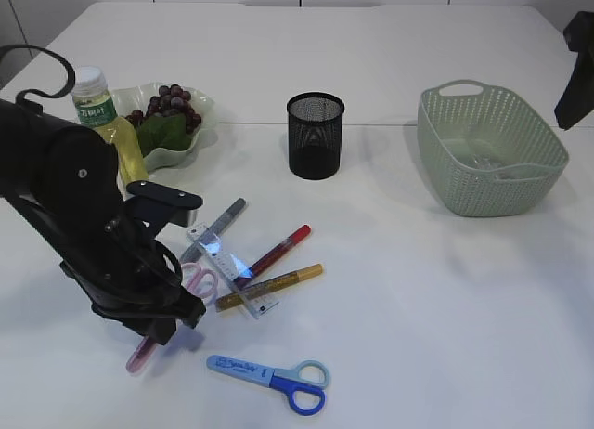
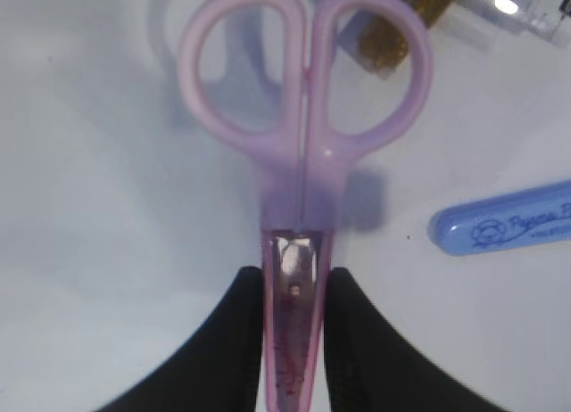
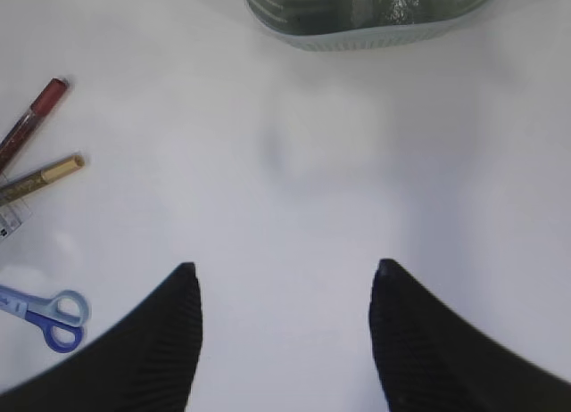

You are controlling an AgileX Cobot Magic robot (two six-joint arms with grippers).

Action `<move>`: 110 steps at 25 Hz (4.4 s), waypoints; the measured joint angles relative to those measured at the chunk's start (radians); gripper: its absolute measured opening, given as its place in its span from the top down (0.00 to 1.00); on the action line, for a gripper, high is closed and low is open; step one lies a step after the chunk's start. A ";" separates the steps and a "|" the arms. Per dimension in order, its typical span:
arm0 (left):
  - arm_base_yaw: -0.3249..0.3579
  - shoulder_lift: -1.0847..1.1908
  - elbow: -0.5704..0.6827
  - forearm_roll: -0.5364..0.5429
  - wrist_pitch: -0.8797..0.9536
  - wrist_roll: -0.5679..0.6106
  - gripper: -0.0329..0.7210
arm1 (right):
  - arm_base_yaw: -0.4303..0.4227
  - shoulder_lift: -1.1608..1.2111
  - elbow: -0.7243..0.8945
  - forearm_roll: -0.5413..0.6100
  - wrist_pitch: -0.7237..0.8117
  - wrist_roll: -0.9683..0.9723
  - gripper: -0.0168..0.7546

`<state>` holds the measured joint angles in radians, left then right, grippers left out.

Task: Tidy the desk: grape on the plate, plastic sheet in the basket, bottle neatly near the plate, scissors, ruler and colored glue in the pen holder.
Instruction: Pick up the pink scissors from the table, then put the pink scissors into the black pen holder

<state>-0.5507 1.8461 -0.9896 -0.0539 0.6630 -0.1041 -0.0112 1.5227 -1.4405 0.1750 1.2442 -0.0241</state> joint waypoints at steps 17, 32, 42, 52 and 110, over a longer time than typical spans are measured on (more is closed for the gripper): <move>0.000 -0.082 0.000 0.000 -0.110 0.000 0.77 | 0.000 0.000 0.000 0.000 0.000 0.000 0.37; 0.000 -0.097 0.004 0.002 -0.457 0.000 0.77 | 0.000 0.000 0.000 0.000 0.000 0.000 0.37; 0.000 -0.107 0.004 0.020 -0.701 0.000 0.77 | 0.000 0.000 0.000 0.000 0.000 0.000 0.37; 0.000 -0.107 0.004 0.073 -0.980 0.000 0.77 | 0.000 0.000 0.052 -0.046 -0.018 0.000 0.37; 0.026 0.511 -0.674 0.135 -1.200 -0.011 0.77 | 0.000 0.000 0.177 -0.081 -0.199 0.000 0.37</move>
<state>-0.5250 2.3568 -1.6633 0.0809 -0.5374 -0.1151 -0.0112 1.5227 -1.2634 0.0943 1.0447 -0.0241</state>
